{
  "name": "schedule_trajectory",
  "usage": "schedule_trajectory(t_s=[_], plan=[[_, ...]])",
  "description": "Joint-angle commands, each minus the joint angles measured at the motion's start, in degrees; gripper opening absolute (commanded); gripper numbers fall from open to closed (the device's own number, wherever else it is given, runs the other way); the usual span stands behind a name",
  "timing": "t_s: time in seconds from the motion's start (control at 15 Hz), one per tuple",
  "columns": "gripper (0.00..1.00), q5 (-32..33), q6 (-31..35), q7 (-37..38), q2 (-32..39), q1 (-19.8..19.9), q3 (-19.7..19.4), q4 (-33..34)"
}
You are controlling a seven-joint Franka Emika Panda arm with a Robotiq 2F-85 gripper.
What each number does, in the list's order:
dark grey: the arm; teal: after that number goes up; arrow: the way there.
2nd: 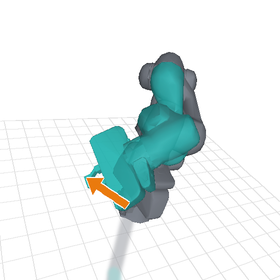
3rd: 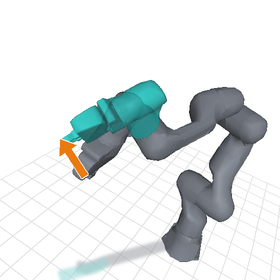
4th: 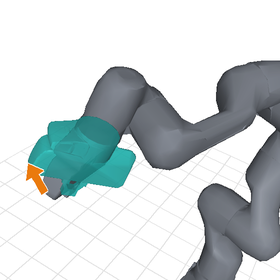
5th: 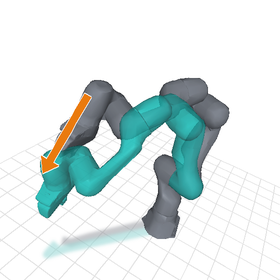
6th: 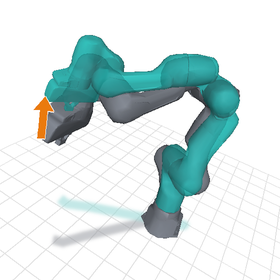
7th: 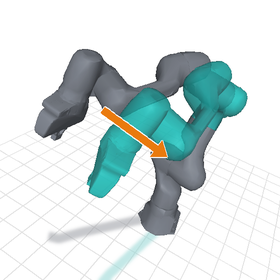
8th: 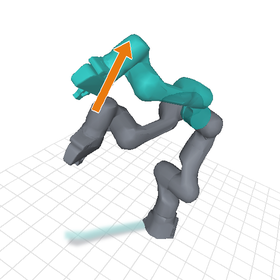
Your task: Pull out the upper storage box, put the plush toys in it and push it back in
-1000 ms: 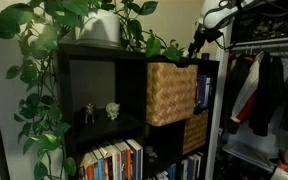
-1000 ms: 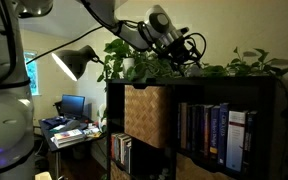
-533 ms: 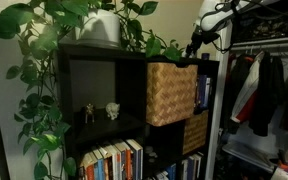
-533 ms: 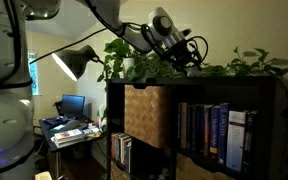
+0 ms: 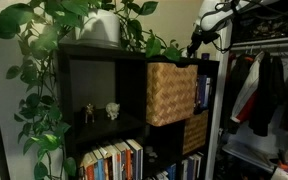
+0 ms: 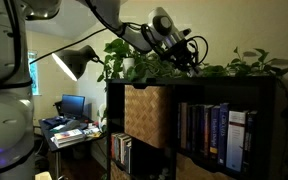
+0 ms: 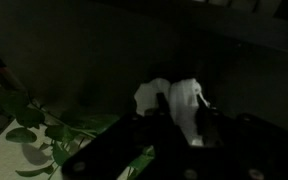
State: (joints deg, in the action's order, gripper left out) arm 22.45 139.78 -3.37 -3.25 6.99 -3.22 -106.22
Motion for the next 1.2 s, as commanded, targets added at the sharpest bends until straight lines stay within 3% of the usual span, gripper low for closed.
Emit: schedule_trajectory(t_s=[0.0, 0.67, 1.13], plan=[[0.08, -2.01, -0.81, -2.15, -1.71, -0.93, -0.44, -0.93], [0.09, -8.83, -2.05, -11.55, -8.12, -3.92, 0.13, -5.20], [0.09, -17.56, -12.72, -21.06, -11.99, -7.36, 0.00, -6.54]])
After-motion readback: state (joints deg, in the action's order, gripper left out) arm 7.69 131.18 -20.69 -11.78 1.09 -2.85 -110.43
